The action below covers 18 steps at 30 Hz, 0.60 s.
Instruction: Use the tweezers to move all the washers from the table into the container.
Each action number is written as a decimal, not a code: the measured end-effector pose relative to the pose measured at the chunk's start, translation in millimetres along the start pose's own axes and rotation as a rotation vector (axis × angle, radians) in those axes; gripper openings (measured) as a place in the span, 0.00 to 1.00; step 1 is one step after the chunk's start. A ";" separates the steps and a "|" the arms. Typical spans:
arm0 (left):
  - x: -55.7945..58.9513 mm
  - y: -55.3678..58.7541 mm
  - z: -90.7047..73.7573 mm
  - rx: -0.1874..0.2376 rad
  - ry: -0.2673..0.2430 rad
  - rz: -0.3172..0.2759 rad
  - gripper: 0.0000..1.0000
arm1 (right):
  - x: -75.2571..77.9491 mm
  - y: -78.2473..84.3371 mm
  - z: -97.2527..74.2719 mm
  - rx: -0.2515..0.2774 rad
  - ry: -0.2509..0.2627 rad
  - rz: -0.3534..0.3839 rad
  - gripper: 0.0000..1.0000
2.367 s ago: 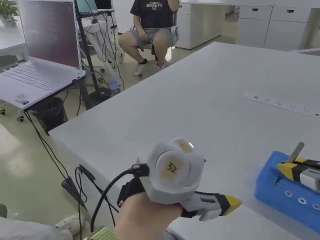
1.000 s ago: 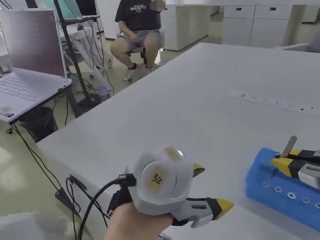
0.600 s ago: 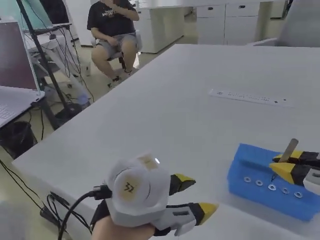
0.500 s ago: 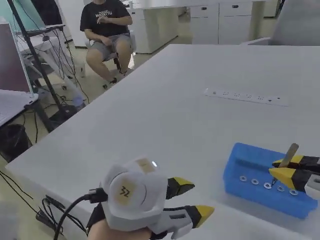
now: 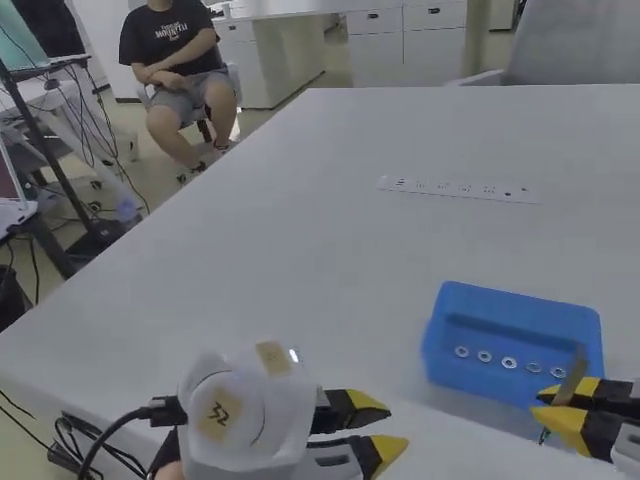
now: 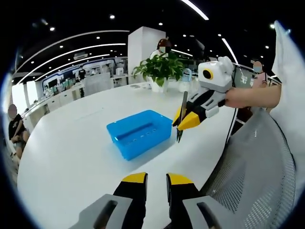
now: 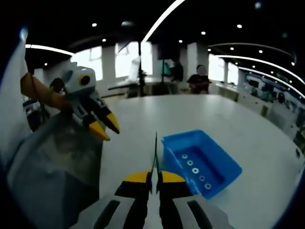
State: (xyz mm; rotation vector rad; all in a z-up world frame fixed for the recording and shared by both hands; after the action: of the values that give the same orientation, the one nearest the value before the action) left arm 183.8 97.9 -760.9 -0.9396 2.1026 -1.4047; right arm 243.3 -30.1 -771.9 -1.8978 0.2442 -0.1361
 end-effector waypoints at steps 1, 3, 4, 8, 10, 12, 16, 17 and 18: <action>2.9 0.5 0.5 -0.008 0.019 0.004 0.13 | -2.8 4.3 -1.3 -0.009 -0.004 0.001 0.04; 7.0 2.8 1.2 -0.017 0.057 0.003 0.12 | -7.3 9.1 -2.3 -0.019 -0.013 0.007 0.04; 10.8 5.2 1.7 -0.029 0.084 0.000 0.12 | -10.4 11.8 -2.4 -0.023 -0.021 0.018 0.04; 19.6 6.9 1.7 -0.049 0.142 0.018 0.13 | -18.2 16.7 -2.5 -0.046 -0.045 0.029 0.04; 22.9 5.0 1.7 -0.056 0.165 0.026 0.14 | -22.5 19.4 -1.6 -0.051 -0.063 0.039 0.04; 25.6 2.8 2.2 -0.057 0.183 0.031 0.15 | -27.9 22.6 -0.1 -0.067 -0.085 0.034 0.04; 37.9 -9.9 8.4 -0.038 0.247 0.083 0.19 | -38.6 30.7 2.2 -0.138 -0.150 -0.064 0.04; 41.7 -13.3 10.1 -0.034 0.266 0.094 0.20 | -41.8 31.7 3.5 -0.146 -0.170 -0.089 0.04; 45.8 -17.1 12.1 -0.028 0.286 0.102 0.21 | -43.6 28.7 5.0 -0.126 -0.172 -0.091 0.04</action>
State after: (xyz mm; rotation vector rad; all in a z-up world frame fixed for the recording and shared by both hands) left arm 166.3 52.1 -749.4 -0.6619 2.3444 -1.5356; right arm 199.1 -24.4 -799.5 -2.0337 0.0507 -0.0185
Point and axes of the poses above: the centre of the closed fingertips' face, and the gripper's own axes: z roughly forward along the fingers, x roughly to its right, y roughly out of its underside, the point moved 3 cm from there along -z, roughly backward along the fingers, and after that the axes turned 11 degrees about x, right-handed, at the moved point
